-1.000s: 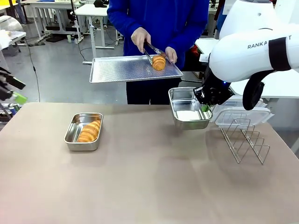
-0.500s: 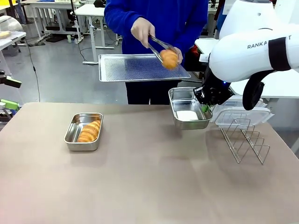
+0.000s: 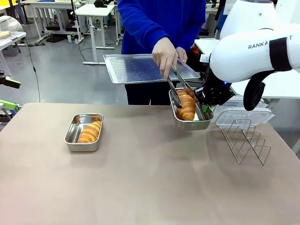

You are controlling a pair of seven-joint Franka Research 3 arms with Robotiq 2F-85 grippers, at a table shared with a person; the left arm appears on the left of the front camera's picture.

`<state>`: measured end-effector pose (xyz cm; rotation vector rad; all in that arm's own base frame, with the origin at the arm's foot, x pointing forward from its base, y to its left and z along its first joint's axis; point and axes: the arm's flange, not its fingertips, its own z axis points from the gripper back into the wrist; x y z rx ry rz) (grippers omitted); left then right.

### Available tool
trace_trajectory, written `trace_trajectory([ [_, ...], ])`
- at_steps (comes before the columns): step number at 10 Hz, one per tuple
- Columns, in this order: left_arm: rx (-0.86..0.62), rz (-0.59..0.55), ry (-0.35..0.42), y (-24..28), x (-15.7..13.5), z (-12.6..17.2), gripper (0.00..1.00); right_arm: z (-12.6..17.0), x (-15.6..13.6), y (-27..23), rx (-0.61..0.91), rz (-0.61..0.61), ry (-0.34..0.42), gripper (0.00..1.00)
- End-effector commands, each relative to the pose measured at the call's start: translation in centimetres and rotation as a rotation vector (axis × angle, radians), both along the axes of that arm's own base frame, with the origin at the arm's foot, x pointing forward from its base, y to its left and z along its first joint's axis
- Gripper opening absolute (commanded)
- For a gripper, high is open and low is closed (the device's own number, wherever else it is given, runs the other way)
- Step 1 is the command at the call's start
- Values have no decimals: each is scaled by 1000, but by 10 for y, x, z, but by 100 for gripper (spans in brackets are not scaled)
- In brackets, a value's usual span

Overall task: Place the bread in airtight containers.
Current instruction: Once an object is inside an Airtight Container , place the container in the center of the table.

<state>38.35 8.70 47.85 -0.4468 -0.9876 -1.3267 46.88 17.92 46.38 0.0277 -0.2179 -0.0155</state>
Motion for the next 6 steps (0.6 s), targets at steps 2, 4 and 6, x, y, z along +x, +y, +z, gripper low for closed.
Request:
trace_trajectory([
  [2, -12, 5, -22, -2, -1, -2, 100, 4, 1, 1, -6, -17, -13, 0],
  [4, -12, 5, -22, -2, -1, -2, 100, 4, 1, 1, -6, -17, -13, 0],
  [6, -12, 5, -22, -2, -1, -2, 100, 4, 1, 1, -6, -17, -13, 0],
])
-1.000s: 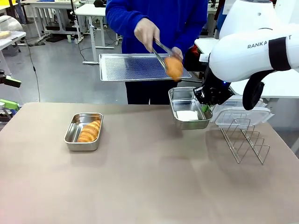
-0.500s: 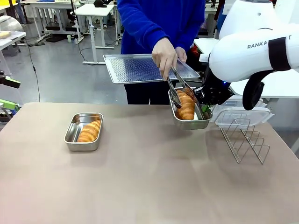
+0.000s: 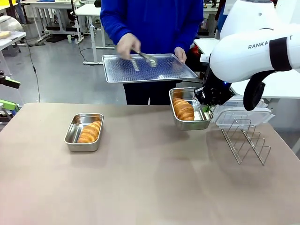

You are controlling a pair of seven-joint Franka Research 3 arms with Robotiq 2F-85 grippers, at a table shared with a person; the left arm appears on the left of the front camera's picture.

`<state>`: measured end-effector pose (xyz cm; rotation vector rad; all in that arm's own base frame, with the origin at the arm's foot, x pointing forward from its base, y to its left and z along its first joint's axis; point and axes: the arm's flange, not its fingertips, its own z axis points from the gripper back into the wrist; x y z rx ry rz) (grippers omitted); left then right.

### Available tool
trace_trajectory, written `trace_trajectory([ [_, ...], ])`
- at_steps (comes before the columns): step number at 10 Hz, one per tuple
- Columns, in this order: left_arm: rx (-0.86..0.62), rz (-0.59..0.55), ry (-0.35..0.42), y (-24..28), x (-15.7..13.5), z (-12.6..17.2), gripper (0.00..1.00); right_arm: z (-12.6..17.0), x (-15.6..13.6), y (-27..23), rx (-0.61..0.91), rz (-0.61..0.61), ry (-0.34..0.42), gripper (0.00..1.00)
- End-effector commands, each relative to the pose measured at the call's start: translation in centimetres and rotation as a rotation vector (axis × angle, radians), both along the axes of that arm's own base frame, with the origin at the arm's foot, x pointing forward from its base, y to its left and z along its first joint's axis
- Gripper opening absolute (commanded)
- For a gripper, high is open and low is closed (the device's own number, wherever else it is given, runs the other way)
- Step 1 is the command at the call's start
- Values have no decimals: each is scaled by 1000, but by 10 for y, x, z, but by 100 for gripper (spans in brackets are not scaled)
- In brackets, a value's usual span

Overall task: Place the bread in airtight containers.
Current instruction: Once an object is inside an Airtight Container , place the container in the center of the table.

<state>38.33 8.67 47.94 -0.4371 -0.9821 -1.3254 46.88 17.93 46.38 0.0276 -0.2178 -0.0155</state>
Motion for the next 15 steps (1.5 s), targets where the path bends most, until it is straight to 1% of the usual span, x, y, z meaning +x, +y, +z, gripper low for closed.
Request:
trace_trajectory([
  [1, -21, -1, -23, -1, -1, -3, 100, 4, 1, 1, -6, -17, -13, 0],
  [3, -21, -1, -23, -1, -1, -3, 100, 4, 1, 1, -6, -17, -13, 0],
  [4, -21, -1, -23, -1, -1, -3, 100, 0, 0, 0, 0, 0, 0, 5],
  [5, -21, -1, -23, -1, -1, -3, 100, -8, 17, 13, -12, -74, 37, 5],
  [6, -21, -1, -23, -1, -1, -3, 100, -20, 28, 23, -6, -87, 61, 5],
  [7, -21, -1, -23, -1, -1, -3, 100, -32, 36, 31, -3, -120, 70, 5],
  [9, -21, -1, -23, -1, -1, -3, 100, -62, 45, 45, -8, -151, 72, 5],
  [10, -21, -1, -23, -1, -1, -3, 100, -74, 46, 49, -3, -145, 68, 5],
  [12, -21, -1, -23, -1, -1, -3, 100, -93, 46, 50, -5, -132, 37, 5],
  [15, -21, -1, -23, -1, -1, -3, 100, -118, 50, 49, 4, -118, 47, 5],
])
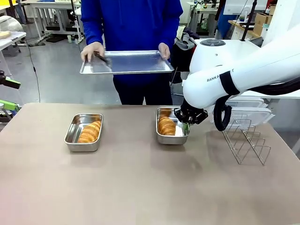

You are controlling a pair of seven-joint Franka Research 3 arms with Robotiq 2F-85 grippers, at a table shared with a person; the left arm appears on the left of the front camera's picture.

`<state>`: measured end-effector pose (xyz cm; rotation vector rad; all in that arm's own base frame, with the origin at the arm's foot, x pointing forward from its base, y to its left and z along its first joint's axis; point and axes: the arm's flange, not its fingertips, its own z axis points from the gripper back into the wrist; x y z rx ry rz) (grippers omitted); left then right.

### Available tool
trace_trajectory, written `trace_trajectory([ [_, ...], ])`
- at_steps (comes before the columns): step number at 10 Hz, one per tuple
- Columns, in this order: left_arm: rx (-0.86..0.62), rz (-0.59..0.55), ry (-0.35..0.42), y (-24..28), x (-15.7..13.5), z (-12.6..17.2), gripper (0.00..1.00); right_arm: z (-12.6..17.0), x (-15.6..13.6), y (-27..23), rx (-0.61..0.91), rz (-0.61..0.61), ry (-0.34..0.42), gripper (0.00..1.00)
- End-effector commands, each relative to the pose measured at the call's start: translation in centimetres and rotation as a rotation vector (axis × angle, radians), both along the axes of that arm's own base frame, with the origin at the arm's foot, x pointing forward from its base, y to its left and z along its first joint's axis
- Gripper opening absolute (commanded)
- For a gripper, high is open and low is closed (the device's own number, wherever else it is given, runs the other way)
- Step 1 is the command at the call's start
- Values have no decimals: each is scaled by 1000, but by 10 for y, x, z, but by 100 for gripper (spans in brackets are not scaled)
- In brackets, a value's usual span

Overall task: Place the bread in airtight containers.
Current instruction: Once an object is inside an Airtight Container , place the container in the center of the table.

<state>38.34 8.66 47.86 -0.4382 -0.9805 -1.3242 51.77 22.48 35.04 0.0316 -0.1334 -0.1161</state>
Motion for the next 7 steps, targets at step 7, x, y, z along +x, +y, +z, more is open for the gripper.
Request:
trace_trajectory([
  [7, -21, -2, -25, -1, -1, -2, 100, -27, 1, -5, 15, -2, -13, 5],
])
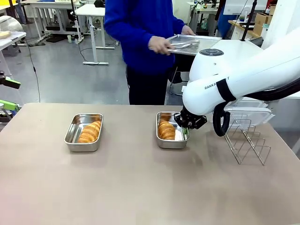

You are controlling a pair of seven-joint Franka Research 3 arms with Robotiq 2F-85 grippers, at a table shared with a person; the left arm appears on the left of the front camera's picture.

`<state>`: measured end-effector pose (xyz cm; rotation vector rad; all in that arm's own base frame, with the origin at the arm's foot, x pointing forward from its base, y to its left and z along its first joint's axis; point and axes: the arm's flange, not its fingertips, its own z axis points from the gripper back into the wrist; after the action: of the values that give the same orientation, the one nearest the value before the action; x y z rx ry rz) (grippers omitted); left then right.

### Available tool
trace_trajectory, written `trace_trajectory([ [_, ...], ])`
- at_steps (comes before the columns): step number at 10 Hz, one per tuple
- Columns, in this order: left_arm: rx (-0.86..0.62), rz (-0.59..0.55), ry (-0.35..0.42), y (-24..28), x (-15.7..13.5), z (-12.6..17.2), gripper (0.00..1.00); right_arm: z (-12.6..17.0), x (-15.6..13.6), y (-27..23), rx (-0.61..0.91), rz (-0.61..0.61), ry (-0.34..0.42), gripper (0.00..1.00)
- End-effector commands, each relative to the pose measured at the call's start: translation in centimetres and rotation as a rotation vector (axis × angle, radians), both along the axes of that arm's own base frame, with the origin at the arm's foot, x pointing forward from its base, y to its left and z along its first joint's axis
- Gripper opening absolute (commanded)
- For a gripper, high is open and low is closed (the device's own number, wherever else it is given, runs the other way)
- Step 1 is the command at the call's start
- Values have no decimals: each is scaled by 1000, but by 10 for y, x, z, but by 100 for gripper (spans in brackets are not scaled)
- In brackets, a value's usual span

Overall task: Place the bread in airtight containers.
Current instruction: Once an object is inside an Airtight Container , place the container in the center of the table.

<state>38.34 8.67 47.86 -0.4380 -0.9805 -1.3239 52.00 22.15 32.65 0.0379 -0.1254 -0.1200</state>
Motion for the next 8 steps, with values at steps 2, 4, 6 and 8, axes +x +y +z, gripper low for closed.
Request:
trace_trajectory([
  [2, -21, -2, -25, -1, -1, -2, 100, 6, -2, -6, 20, 12, -27, 61],
  [4, -21, -2, -25, -1, -1, -2, 100, 43, -4, -10, 70, 34, -99, 100],
  [6, -21, -2, -25, -1, -1, -2, 100, 89, -5, -19, 134, 72, -188, 85],
  [8, -21, -2, -25, -1, -1, -2, 100, 133, -12, -33, 186, 131, -297, 100],
])
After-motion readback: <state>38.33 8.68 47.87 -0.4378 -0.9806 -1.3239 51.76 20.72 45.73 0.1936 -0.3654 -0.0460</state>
